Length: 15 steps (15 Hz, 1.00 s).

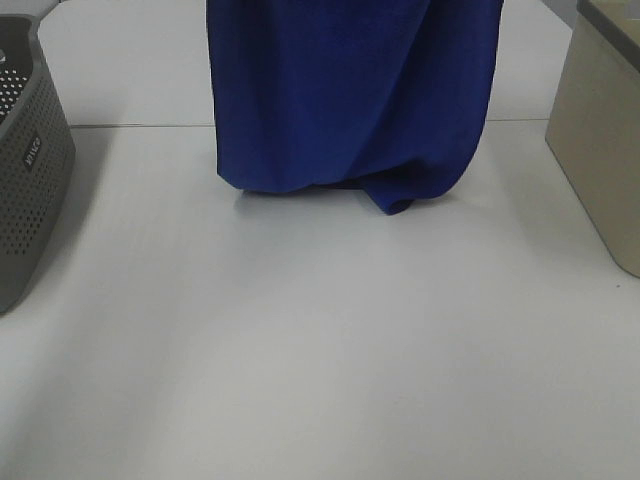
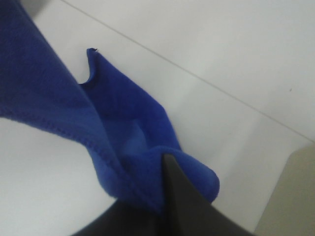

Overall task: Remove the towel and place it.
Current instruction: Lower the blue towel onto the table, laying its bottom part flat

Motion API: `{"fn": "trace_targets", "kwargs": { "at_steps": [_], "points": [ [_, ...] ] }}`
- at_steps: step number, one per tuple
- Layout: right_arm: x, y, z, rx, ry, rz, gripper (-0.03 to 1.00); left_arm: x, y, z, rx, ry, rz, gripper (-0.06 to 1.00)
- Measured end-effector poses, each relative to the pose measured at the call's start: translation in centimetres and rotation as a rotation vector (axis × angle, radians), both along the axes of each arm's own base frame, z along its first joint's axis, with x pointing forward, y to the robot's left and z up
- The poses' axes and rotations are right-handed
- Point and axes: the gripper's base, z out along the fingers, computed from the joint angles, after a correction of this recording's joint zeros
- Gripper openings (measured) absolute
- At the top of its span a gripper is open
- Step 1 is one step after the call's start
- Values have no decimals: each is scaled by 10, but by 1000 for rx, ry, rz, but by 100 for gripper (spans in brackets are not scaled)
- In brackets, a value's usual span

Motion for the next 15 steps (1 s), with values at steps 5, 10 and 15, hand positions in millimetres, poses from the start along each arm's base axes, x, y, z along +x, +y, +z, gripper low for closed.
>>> {"fn": "trace_targets", "kwargs": {
  "at_steps": [5,10,15],
  "points": [
    [-71,-9,-29,107,202,59,1,-66,28,-20,41,249,50,0],
    [-110,-19,-62,110,326,62,1,-112,40,-54,62,415,-12,0],
    [-117,-23,-77,81,371,53,1,-116,35,-68,38,475,-73,0]
  ]
}}
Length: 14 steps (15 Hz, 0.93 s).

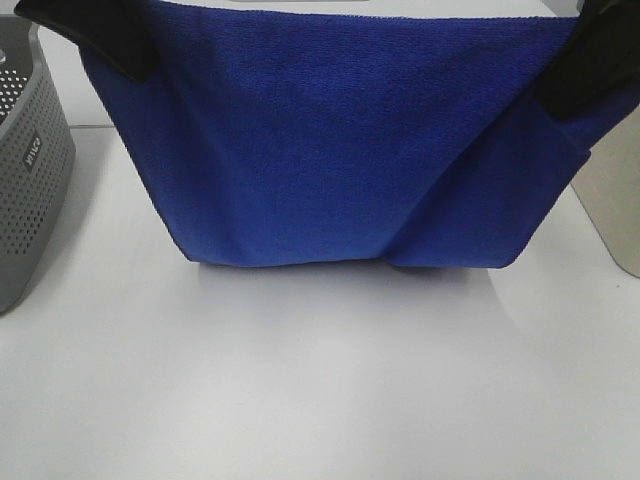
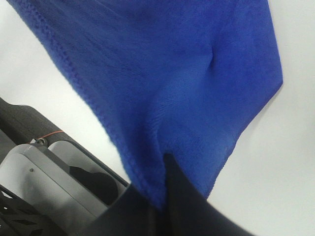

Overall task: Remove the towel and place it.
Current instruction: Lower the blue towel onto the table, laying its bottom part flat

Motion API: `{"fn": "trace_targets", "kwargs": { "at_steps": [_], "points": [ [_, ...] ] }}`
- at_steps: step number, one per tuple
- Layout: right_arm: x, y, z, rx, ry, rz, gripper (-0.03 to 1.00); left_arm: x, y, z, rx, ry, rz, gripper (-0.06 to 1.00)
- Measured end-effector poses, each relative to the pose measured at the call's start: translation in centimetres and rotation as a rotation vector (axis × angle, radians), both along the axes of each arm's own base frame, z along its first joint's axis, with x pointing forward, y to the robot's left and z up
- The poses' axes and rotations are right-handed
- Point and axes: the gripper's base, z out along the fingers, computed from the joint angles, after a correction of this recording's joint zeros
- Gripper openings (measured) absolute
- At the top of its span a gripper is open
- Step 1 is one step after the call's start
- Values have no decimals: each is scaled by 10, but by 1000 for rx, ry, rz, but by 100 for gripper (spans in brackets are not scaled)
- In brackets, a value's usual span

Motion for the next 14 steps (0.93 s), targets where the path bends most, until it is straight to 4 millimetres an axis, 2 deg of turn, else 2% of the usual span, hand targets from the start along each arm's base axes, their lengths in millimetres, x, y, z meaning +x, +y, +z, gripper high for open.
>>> {"fn": "trace_targets", "kwargs": {
  "at_steps": [2,3,6,8,9,10,11,14],
  "points": [
    [9,-5,1,-53,-97,-25,1,3,2,5,17,-47,2,0],
    [20,-7,7,-73,-206,-49,1,10,4,17,24,-147,22,0],
    [68,-3,51,-100,-550,-108,1,44,16,69,-38,-507,130,0],
    [103,4,72,-130,-662,-120,1,70,18,91,-71,-650,170,0],
    [123,9,81,-142,-714,-127,1,85,18,97,-77,-701,186,0],
    [131,11,84,-143,-734,-130,1,91,16,98,-79,-717,188,0],
    [149,17,89,-144,-774,-138,1,105,14,99,-77,-757,195,0],
    [193,30,91,-116,-892,-153,1,143,4,98,-94,-912,218,0]
  ]
}}
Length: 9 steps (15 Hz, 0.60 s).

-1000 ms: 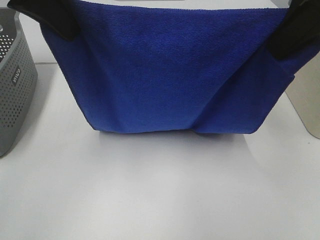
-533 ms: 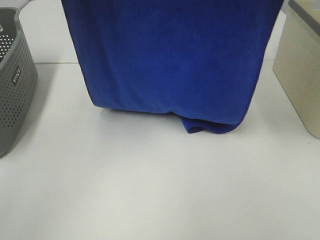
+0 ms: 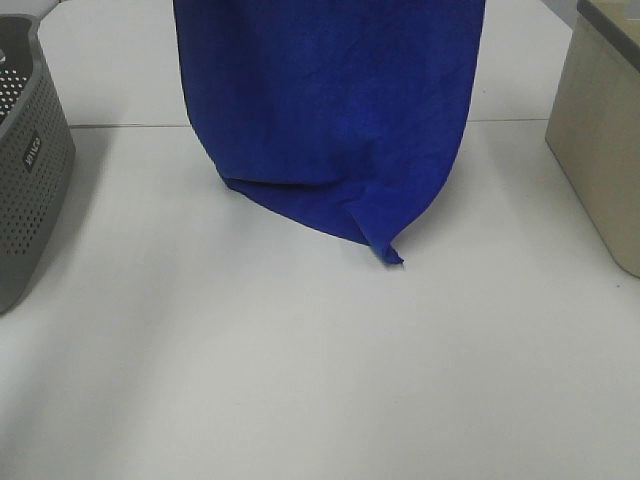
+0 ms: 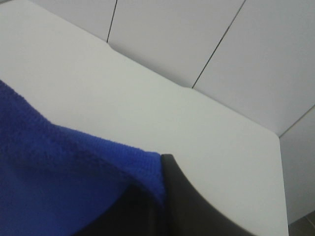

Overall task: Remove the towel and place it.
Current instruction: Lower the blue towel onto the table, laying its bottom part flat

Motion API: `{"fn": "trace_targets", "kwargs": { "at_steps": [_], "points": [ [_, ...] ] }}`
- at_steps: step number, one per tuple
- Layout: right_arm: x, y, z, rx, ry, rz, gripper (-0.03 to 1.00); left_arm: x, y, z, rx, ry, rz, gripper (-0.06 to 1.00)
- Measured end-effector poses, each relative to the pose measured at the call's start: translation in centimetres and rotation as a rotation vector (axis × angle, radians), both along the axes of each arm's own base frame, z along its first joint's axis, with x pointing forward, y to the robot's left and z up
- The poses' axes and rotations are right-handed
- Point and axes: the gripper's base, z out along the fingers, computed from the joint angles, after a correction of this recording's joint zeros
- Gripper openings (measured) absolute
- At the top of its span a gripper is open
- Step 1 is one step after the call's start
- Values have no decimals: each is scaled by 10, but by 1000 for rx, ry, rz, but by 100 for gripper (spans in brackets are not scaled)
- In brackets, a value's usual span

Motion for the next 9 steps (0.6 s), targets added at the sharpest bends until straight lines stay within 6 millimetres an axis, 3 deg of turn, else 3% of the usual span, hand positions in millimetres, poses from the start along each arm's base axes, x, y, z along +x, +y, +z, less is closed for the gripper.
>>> {"fn": "trace_targets", "kwargs": {
  "at_steps": [1,4,9],
  "points": [
    [18,0,-5,38,-51,3,1,16,-4,-4,-8,-81,11,0],
    [42,-16,-7,165,-152,1,1,40,-11,-9,-22,-270,25,0],
    [46,-14,7,222,-303,76,1,48,-14,-2,-65,-470,28,0]
  ]
}}
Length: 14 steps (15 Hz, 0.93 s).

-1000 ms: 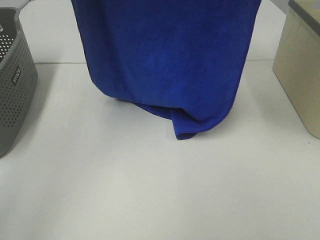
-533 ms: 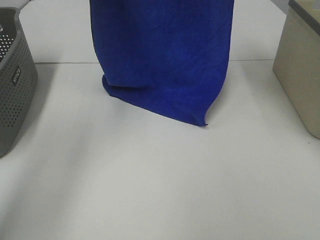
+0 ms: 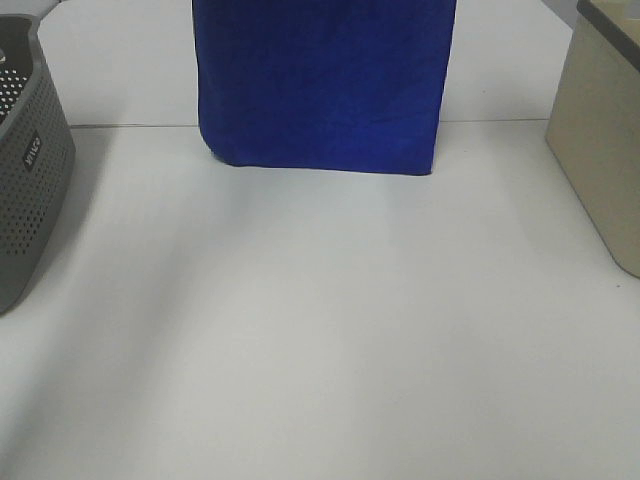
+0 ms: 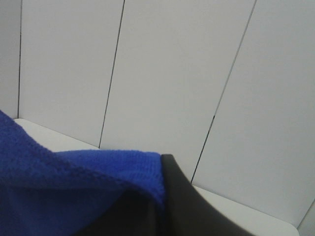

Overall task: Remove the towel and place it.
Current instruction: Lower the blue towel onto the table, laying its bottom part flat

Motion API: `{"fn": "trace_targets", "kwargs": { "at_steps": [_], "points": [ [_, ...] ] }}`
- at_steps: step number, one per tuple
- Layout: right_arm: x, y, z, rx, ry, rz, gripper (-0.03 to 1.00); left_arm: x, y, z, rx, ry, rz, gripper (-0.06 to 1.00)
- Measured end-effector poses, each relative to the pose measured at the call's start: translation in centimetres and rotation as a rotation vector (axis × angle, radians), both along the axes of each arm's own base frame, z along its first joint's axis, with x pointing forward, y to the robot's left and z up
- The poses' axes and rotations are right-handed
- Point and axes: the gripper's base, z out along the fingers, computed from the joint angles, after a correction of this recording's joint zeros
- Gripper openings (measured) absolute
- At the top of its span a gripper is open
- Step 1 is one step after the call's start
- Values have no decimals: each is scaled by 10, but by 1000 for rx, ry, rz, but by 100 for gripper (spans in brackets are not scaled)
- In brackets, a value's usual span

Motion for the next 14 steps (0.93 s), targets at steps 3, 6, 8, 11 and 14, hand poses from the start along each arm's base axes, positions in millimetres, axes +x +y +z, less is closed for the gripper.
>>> {"fn": "trace_targets", "kwargs": {
  "at_steps": [3,6,8,11,14],
  "points": [
    [2,2,-2,0,-4,17,1,0,0,2,17,-34,10,0],
    [3,2,-2,-2,-12,17,1,-1,0,3,17,-42,10,0],
    [3,1,6,31,-104,5,1,-3,1,11,4,-131,8,0],
    [2,0,15,92,-190,-4,1,-7,1,20,-4,-248,7,0],
    [2,0,17,104,-199,-4,1,-7,5,23,-7,-278,14,0]
  ]
}}
